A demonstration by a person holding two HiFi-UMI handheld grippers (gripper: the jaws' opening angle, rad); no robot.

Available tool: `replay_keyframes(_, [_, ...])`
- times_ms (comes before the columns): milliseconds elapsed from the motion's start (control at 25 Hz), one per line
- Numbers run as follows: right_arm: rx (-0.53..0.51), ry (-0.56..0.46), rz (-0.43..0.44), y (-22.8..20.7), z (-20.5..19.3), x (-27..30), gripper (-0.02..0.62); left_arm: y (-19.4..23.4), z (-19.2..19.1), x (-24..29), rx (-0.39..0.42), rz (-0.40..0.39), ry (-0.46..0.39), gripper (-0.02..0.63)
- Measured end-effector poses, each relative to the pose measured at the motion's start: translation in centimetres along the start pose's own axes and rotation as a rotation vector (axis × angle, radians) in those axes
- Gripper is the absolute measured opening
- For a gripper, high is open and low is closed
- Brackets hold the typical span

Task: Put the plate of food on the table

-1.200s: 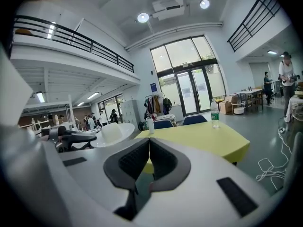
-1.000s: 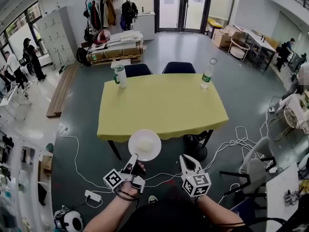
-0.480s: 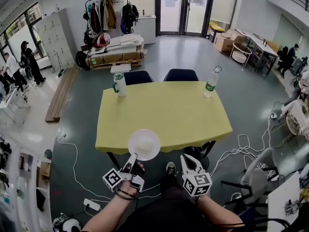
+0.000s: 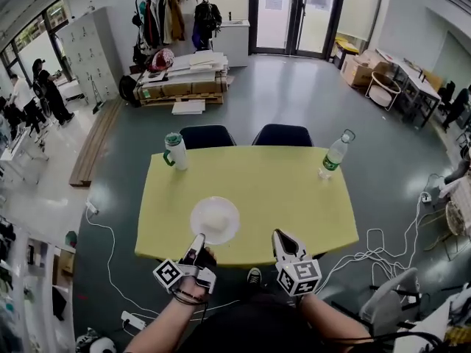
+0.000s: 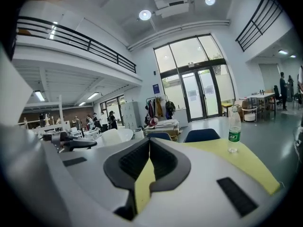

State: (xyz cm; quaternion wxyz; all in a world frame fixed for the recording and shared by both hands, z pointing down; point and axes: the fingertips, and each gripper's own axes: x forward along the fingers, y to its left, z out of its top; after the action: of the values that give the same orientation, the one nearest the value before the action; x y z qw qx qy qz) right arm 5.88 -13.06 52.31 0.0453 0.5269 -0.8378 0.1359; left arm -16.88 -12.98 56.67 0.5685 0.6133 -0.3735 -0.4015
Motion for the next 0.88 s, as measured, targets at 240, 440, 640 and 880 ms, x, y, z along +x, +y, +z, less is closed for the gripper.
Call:
replay_keyframes(240, [0.012, 0.011, 0.019, -6.8, 2.3, 7.5, 0.014, 0.2, 1.4, 9.5, 0.021, -0.018, -0.026, 0.025])
replay_keyframes(440, [0.045, 0.046, 0.027, -10.5, 2.3, 11.7, 0.014, 1.3, 2.3, 14.4, 0.012, -0.012, -0.031, 0.025])
replay_keyframes(640, [0.059, 0.076, 0.051, -12.4, 2.3, 14.0, 0.014, 3.0, 2.0, 17.3, 0.010, 0.004, -0.021, 0.025])
replay_keyframes(880, [0.068, 0.098, 0.051, -11.9, 2.0, 15.6, 0.014, 6.5, 3.9, 19.0, 0.006, 0.020, 0.005, 0.025])
